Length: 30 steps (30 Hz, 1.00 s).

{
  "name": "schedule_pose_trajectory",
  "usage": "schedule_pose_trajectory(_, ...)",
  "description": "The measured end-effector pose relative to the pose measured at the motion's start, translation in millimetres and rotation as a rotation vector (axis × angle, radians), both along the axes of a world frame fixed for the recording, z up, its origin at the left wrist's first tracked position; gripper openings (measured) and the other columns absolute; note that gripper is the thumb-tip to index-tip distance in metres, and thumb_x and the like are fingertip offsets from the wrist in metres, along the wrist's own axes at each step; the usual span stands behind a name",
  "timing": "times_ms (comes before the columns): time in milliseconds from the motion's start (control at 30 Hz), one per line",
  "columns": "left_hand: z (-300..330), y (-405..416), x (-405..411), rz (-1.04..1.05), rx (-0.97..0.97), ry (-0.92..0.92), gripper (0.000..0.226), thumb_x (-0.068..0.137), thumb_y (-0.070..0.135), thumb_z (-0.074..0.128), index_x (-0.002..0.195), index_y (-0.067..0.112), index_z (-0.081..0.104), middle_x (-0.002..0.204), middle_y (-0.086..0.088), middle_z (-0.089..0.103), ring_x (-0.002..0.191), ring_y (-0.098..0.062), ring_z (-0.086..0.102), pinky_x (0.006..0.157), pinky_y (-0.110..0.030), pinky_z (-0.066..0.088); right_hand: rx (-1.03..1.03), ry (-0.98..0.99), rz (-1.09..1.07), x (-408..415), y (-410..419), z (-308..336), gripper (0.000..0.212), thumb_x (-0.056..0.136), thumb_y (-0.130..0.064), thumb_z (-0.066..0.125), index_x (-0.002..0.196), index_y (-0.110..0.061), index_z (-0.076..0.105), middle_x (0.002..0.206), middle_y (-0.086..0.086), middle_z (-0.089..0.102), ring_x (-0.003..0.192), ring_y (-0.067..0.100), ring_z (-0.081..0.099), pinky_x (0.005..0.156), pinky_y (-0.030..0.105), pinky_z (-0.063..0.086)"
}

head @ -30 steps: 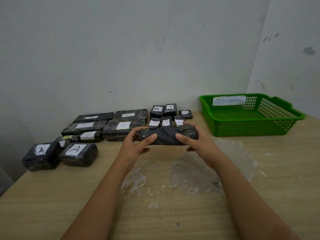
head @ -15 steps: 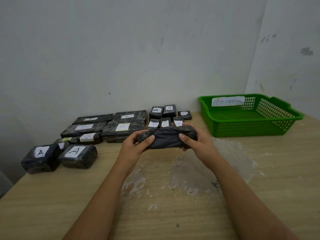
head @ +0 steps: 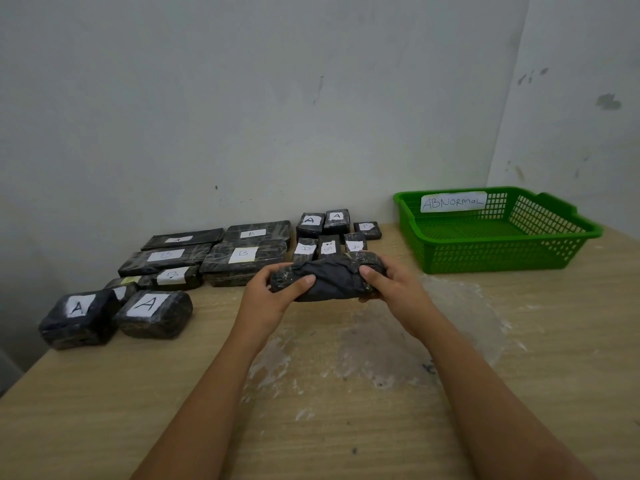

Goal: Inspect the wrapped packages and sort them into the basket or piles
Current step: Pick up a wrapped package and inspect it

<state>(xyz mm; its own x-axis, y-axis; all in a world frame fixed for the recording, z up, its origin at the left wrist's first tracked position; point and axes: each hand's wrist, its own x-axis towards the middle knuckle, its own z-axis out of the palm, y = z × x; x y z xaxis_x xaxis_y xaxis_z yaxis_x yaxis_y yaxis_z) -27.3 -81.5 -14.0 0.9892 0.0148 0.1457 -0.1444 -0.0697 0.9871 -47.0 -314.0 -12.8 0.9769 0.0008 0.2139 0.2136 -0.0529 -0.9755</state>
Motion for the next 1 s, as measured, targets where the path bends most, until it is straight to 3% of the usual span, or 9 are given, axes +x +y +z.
schedule_pose_trajectory(67, -0.3, -1.0, -1.6, 0.036, 0.074, -0.027, 0.065, 0.059, 0.052, 0.093, 0.115, 0.029, 0.069, 0.116, 0.002, 0.074, 0.107, -0.016, 0.071, 0.097, -0.043, 0.058, -0.018, 0.037, -0.03, 0.1, 3.6, -2.4, 0.023, 0.098, -0.028, 0.068, 0.12, -0.023, 0.065, 0.115, 0.008, 0.073, 0.097, 0.021, 0.072, 0.077, 0.037, 0.062)
schedule_pose_trajectory(133, -0.7, -4.3, -3.6, 0.054, 0.16, -0.053, 0.06, 0.063, 0.055, 0.093, 0.114, 0.035, 0.068, 0.119, 0.006, 0.071, 0.112, -0.015, 0.067, 0.097, -0.041, 0.057, -0.078, 0.057, -0.106, -1.0, 7.6, -5.5, 0.053, 0.076, -0.049, 0.085, 0.12, -0.026, 0.065, 0.111, -0.004, 0.075, 0.098, 0.015, 0.073, 0.081, 0.036, 0.062)
schedule_pose_trajectory(233, 0.2, -12.0, -11.0, 0.054, 0.228, -0.082, 0.05, 0.075, 0.041, 0.089, 0.117, 0.028, 0.066, 0.112, 0.016, 0.066, 0.099, 0.008, 0.062, 0.079, -0.01, 0.051, -0.153, 0.045, -0.251, -1.8, 12.5, -8.8, 0.068, 0.062, -0.046, 0.096, 0.119, -0.026, 0.064, 0.107, -0.01, 0.074, 0.097, 0.005, 0.07, 0.084, 0.027, 0.058)
schedule_pose_trajectory(300, -0.5, -13.7, -12.2, 0.03, 0.231, -0.096, 0.046, 0.079, 0.034, 0.088, 0.118, 0.025, 0.066, 0.109, 0.018, 0.064, 0.09, 0.019, 0.059, 0.07, -0.004, 0.047, -0.149, 0.045, -0.285, -1.2, 13.4, -10.3, 0.068, 0.062, -0.041, 0.097, 0.119, -0.024, 0.063, 0.107, -0.01, 0.073, 0.097, 0.006, 0.07, 0.085, 0.029, 0.059)
schedule_pose_trajectory(500, 7.6, -2.7, -11.7, -0.017, 0.211, -0.133, 0.031, 0.089, 0.029, 0.079, 0.119, 0.026, 0.071, 0.116, 0.007, 0.07, 0.111, -0.007, 0.064, 0.094, -0.028, 0.055, -0.133, 0.088, -0.296, -2.5, 14.0, -6.7, 0.071, 0.061, -0.046, 0.096, 0.12, -0.024, 0.063, 0.107, -0.011, 0.072, 0.097, 0.011, 0.07, 0.082, 0.033, 0.06)
schedule_pose_trajectory(633, 6.6, -4.2, -12.0, 0.014, 0.21, -0.166, 0.029, 0.088, 0.021, 0.08, 0.115, 0.026, 0.073, 0.114, 0.005, 0.072, 0.109, -0.009, 0.066, 0.093, -0.031, 0.058, -0.118, 0.125, -0.317, -6.3, 21.0, -6.3, 0.094, 0.043, -0.062, 0.096, 0.122, -0.025, 0.061, 0.111, -0.01, 0.071, 0.101, 0.013, 0.07, 0.086, 0.039, 0.062)
schedule_pose_trajectory(767, 3.7, -10.2, -15.4, 0.012, 0.24, -0.182, 0.03, 0.087, 0.024, 0.081, 0.116, 0.025, 0.072, 0.111, 0.011, 0.071, 0.111, -0.006, 0.064, 0.089, -0.024, 0.056, -0.163, 0.132, -0.412, -13.9, 27.6, -1.5, 0.096, 0.047, -0.057, 0.098, 0.125, -0.02, 0.055, 0.112, -0.008, 0.065, 0.103, 0.013, 0.064, 0.08, 0.024, 0.05)
schedule_pose_trajectory(900, 1.0, -11.8, -17.3, 0.02, 0.274, -0.166, 0.042, 0.078, 0.035, 0.088, 0.116, 0.029, 0.069, 0.109, 0.02, 0.066, 0.096, 0.02, 0.057, 0.073, -0.003, 0.046, -0.189, 0.139, -0.431, -13.3, 32.6, -5.5, 0.096, 0.049, -0.058, 0.098, 0.125, -0.018, 0.054, 0.115, -0.004, 0.066, 0.106, 0.016, 0.064, 0.081, 0.025, 0.052)
schedule_pose_trajectory(1000, -0.8, -11.5, -13.1, 0.04, 0.267, -0.148, 0.043, 0.078, 0.03, 0.088, 0.117, 0.024, 0.07, 0.109, 0.016, 0.067, 0.091, 0.019, 0.058, 0.07, 0.0, 0.045, -0.194, 0.136, -0.421, -10.3, 35.1, -9.4, 0.1, 0.048, -0.058, 0.098, 0.127, -0.017, 0.053, 0.118, -0.002, 0.066, 0.108, 0.017, 0.065, 0.086, 0.029, 0.055)
